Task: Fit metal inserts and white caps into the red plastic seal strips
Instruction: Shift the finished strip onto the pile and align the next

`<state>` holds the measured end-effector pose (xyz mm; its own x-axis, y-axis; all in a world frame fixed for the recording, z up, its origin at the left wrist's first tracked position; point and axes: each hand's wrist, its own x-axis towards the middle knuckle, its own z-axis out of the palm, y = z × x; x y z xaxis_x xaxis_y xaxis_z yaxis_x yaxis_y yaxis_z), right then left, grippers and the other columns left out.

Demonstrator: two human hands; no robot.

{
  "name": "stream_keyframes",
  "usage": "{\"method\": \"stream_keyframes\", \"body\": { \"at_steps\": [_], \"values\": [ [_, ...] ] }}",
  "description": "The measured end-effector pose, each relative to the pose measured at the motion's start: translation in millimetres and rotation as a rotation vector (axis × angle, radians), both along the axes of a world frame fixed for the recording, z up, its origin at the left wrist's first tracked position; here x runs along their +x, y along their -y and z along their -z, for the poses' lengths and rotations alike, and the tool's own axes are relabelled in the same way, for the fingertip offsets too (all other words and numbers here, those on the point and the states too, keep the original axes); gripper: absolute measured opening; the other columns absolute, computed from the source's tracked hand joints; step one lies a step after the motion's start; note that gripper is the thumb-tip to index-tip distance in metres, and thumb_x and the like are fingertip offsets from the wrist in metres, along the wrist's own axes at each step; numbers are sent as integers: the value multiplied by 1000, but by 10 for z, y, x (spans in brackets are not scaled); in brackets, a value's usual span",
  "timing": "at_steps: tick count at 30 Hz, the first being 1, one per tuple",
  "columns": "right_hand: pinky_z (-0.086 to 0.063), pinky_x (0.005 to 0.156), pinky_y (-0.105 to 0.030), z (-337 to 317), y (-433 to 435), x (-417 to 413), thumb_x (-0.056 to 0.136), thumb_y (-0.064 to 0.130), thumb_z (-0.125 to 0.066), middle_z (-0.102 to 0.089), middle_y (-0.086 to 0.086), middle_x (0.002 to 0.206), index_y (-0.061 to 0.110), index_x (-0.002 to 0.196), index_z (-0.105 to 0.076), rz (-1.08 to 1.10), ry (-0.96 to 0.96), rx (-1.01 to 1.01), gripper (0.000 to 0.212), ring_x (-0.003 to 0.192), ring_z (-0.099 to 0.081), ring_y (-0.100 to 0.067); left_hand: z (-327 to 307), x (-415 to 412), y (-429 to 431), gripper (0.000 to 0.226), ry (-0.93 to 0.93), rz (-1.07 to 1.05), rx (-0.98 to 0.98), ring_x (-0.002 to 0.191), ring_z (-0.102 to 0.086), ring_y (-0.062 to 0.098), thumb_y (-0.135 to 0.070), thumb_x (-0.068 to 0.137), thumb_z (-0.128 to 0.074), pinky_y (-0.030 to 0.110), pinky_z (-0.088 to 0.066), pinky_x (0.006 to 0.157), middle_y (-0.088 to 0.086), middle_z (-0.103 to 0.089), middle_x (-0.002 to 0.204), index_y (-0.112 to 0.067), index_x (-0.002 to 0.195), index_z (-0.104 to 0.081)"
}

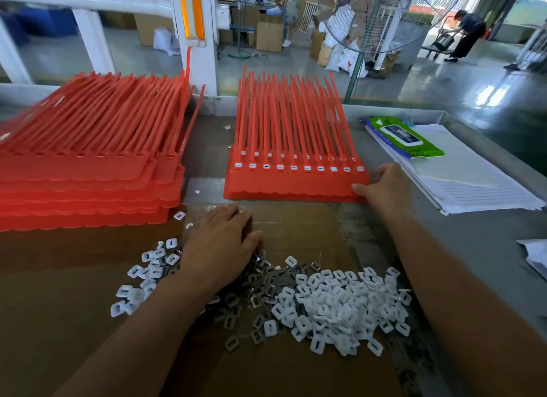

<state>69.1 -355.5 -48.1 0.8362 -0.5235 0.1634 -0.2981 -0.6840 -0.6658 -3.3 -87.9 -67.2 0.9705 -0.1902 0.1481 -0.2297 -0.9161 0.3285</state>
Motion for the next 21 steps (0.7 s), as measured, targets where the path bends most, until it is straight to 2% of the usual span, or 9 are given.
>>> {"method": "stream_keyframes", "body": {
  "at_steps": [1, 3, 5, 7, 9, 11, 13, 16, 21],
  "values": [
    [-42, 84, -34, -6, -25, -41, 71, 22, -77, -55, -13, 117, 8, 114, -50, -26, 40, -109, 53, 104, -53, -25, -2, -2, 0, 50, 6, 0, 1, 133, -24, 18, -47, 90, -37, 34, -20, 109, 0, -31, 145, -24, 135, -37],
    [-42, 85, -30, -54, -151, -127, 79, 26, -70, -58, -5, 112, 13, 115, -54, -189, 126, -161, 42, 101, -54, -18, -4, -8, -1, 50, 11, 3, 1, 133, -25, 18, -46, 90, -37, 34, -20, 108, 1, -31, 145, -24, 134, -37],
    [-41, 76, -24, -68, -316, -205, 88, 32, -57, -60, 1, 93, 15, 98, -61, -432, 25, -256, 20, 84, -54, -11, -6, -5, -3, 50, 11, 3, -5, 133, -25, 18, -46, 90, -37, 34, -20, 108, 1, -31, 145, -23, 135, -37],
    [-38, 70, -23, -23, -445, -269, 92, 38, -48, -56, 3, 83, 15, 90, -62, -590, -114, -455, 28, 81, -54, -13, -5, -4, -6, 50, 10, 3, -2, 133, -25, 18, -46, 90, -37, 34, -20, 108, 1, -31, 145, -23, 135, -36],
    [-37, 73, -25, 2, -500, -299, 94, 40, -43, -56, 2, 90, 15, 98, -63, -611, -123, -540, 33, 86, -52, -13, -4, -1, -6, 50, 4, 4, -7, 133, -25, 18, -46, 90, -37, 34, -19, 108, 1, -31, 145, -23, 135, -38],
    [-37, 76, -26, 26, -510, -326, 95, 40, -40, -56, 0, 101, 15, 108, -62, -597, -111, -522, 36, 91, -51, -13, -25, -7, -9, 45, -3, -5, -93, 130, -31, 19, -44, 90, -41, 33, -24, 104, 2, -38, 141, -21, 128, -47],
    [-36, 77, -26, 38, -506, -340, 95, 39, -40, -55, 0, 109, 14, 114, -60, -594, -111, -517, 36, 96, -51, -14, -72, -8, -12, 37, 3, -11, -253, 117, -44, 18, -40, 89, -45, 26, -29, 91, 4, -52, 127, -15, 112, -61],
    [-36, 77, -26, 47, -516, -332, 95, 38, -41, -55, -1, 109, 14, 114, -60, -590, -115, -494, 35, 96, -50, -13, -113, -13, -28, 27, 40, -25, -359, 97, -55, 14, -31, 89, -50, 21, -33, 80, 3, -64, 111, -15, 102, -66],
    [-34, 65, -23, -45, -517, -289, 93, 36, -47, -58, 4, 86, 16, 89, -64, -598, -151, -397, 27, 80, -51, -11, -193, -58, -59, 21, 206, -130, -456, 76, -58, 8, -10, 85, -57, 19, -40, 75, 4, -70, 97, -12, 104, -67]
  ]
}}
